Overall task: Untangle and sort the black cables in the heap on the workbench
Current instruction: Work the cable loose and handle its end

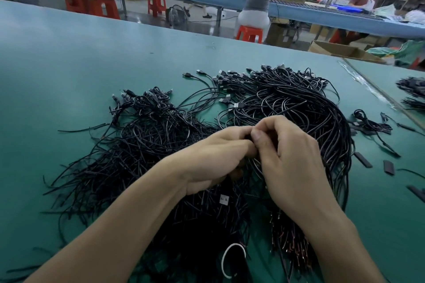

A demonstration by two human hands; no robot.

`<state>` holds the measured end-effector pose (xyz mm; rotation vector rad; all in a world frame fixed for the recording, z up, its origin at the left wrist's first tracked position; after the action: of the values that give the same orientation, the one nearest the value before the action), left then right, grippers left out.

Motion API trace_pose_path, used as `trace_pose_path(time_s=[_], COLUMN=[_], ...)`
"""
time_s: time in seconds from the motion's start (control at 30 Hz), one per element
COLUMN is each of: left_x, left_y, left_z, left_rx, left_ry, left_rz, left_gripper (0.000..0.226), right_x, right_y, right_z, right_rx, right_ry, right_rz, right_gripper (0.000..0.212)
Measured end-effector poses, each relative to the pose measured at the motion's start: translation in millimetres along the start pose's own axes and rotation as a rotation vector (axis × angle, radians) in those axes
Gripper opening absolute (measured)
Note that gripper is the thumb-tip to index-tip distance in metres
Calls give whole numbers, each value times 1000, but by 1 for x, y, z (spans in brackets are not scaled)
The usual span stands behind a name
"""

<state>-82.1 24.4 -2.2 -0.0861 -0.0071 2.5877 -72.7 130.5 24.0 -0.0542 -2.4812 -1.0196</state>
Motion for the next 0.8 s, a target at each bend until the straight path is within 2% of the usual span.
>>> trace_pose_path(time_s=[0.23, 0.37, 0.47, 0.63, 0.73, 0.8], left_x=[6, 9, 10, 12, 13, 13], left_y=[5, 12, 10, 11, 12, 13], left_z=[-1, -1, 0, 0, 1, 0], left_rx=[-266, -308, -333, -531, -512, -464], left_ry=[-87, -100, -111, -51, -100, -137], left_rz=[1, 74, 95, 210, 318, 383], left_gripper=[16, 16, 19, 28, 48, 53], right_x=[4, 6, 6, 6, 5, 5], right_y=[10, 7, 7, 4, 2, 1], right_z=[8, 7, 5, 5, 1, 0], right_rx=[183, 290, 306, 249, 180, 104], right_ry=[-22, 5, 50, 83, 117, 140], right_rz=[66, 44, 48, 53, 46, 46], right_gripper=[15, 18, 20, 18, 16, 13])
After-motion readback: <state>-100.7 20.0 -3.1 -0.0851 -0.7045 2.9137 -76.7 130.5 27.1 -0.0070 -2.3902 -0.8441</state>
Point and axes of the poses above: each hand's wrist, its own x-axis towards the middle knuckle, its own y-axis out of the back of the hand, z = x × y, the point moved 5 cm from there along x, towards the middle knuckle
